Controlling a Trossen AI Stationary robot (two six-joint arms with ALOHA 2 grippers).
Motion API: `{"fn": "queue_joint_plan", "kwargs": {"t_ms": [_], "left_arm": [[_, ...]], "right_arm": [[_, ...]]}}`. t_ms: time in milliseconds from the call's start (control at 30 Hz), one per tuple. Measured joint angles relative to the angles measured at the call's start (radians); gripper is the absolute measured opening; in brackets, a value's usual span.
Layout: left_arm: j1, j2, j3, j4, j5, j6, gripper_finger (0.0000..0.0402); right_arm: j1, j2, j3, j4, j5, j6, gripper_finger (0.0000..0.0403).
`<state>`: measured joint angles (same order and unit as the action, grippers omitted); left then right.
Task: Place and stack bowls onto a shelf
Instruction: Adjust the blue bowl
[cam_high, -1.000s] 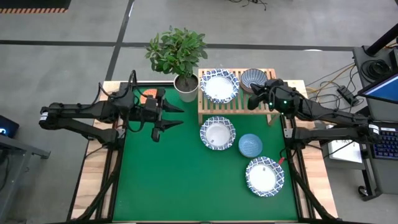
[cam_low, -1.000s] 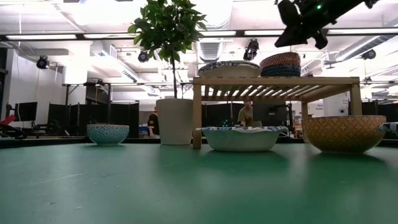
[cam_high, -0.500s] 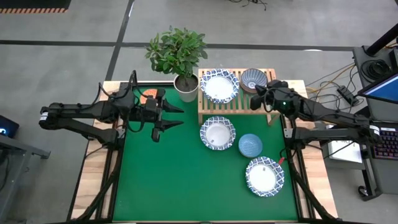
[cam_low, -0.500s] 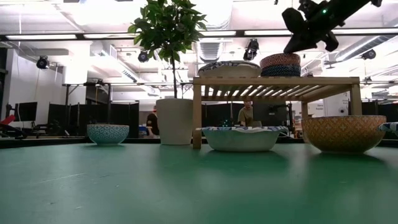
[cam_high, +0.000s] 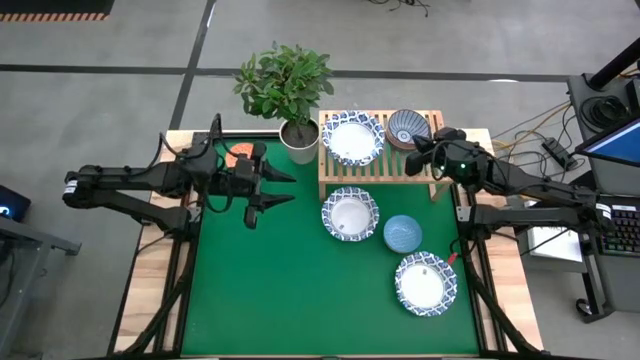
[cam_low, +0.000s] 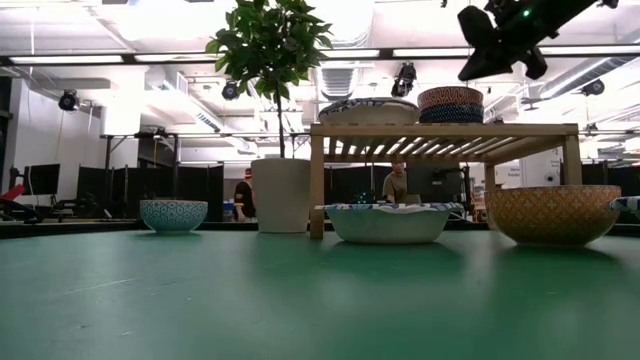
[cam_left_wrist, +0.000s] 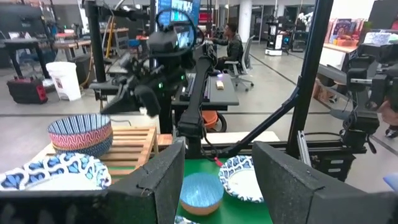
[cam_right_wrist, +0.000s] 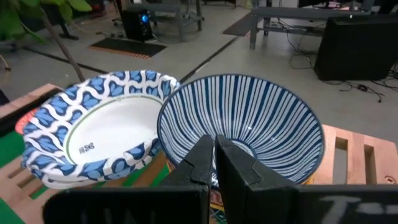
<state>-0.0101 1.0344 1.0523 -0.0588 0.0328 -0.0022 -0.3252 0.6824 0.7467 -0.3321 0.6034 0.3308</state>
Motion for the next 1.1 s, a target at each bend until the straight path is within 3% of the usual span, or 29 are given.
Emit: {"fn": "queue_joint_plan", "kwargs": {"t_ms": [300, 700, 1100], "left_arm": [[0.0, 0.052, -0.003, -0.051, 0.0, -0.078, 0.0173], [-0.002, 0.14, -0.003, -0.029, 0.0, -0.116, 0.0173], [-0.002, 0.13, -0.003, -0.029, 0.0, -0.116, 0.0173]], "right_arm": [[0.0, -0.065, 0.0, 0.032, -0.087, -0.011, 0.0009], [-0.001, 0.125, 0.0, 0.23, -0.089, -0.119, 0.0009], [-0.003, 0.196, 0.0, 0.24, -0.087, -0.122, 0.0009]]}}
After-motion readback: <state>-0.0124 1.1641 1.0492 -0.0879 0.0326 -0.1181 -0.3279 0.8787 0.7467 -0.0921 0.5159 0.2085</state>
